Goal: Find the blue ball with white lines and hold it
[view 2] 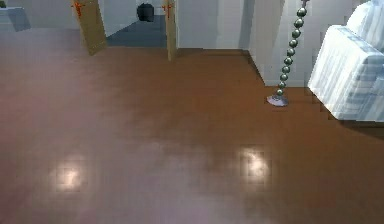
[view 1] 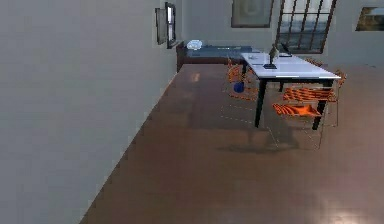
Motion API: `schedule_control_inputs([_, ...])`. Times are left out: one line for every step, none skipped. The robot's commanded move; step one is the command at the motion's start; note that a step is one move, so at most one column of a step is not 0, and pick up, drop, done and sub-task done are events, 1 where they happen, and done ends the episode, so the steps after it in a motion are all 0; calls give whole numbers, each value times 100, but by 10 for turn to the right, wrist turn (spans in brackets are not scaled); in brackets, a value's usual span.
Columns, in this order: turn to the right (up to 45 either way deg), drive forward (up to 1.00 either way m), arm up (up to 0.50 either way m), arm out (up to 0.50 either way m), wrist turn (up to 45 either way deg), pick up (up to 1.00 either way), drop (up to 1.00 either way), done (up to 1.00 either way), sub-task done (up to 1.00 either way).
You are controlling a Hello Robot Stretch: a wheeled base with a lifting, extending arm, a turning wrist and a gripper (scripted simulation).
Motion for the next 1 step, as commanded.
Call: schedule_control_inputs([60, 0, 0, 0, 0, 0, 0, 0, 0])
